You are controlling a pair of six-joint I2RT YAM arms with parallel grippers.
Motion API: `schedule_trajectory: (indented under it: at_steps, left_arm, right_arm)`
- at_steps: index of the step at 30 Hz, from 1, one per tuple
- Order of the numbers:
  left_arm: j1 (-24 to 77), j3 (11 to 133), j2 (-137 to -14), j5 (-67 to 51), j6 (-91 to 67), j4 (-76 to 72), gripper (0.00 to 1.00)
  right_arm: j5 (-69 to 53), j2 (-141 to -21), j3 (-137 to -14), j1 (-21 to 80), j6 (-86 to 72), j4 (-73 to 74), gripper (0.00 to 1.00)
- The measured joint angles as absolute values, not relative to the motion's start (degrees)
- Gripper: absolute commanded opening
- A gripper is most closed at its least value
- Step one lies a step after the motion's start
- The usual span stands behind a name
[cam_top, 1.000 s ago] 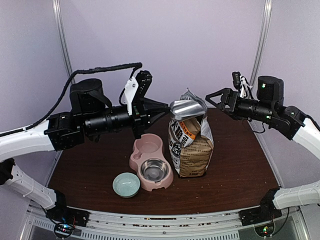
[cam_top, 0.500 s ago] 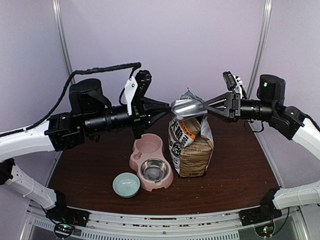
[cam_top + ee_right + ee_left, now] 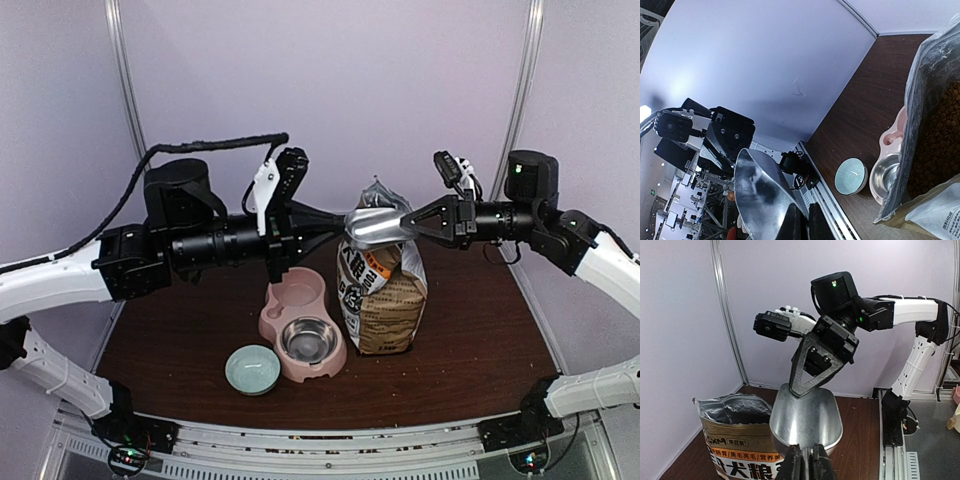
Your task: Serve the pet food
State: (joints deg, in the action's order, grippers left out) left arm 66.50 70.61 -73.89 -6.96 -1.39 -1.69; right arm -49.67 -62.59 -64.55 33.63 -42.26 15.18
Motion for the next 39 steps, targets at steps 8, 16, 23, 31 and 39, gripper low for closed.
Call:
schedule_trajectory:
  at_steps: [8,16,23,31,39]
  left_arm:
    - [66.5,70.4,-74.1,-4.1,-6.9,-2.2,0.83]
    - [62.7,69.6,-73.9,-6.3,-28.6,-4.8,0.98]
    - [59.3,68.9,-73.3,-12.8,-45.5,-6.3,0.97]
    - [59.1,70.1,-75.0,-19.8,-52.9,-3.9,0.68]
    - [59.1,70.7,-77.0,-22.7,-55.1,-1.2,0.34]
  right_arm:
    - [-50.3,-61.0,-59.3,34.0,-46.5,6.3,0.0]
    - [-46.0,-57.9,-60.6,34.0,-36.6,8.6,0.0]
    - [-45.9,-57.7,-61.7,34.0,-30.9,11.4,0.0]
    - [-43.4,-56.4,-61.7,35.1,-26.7,14.5,0.0]
    - [-42.5,-56.3,-62.3,36.1,-25.0,15.9,0.0]
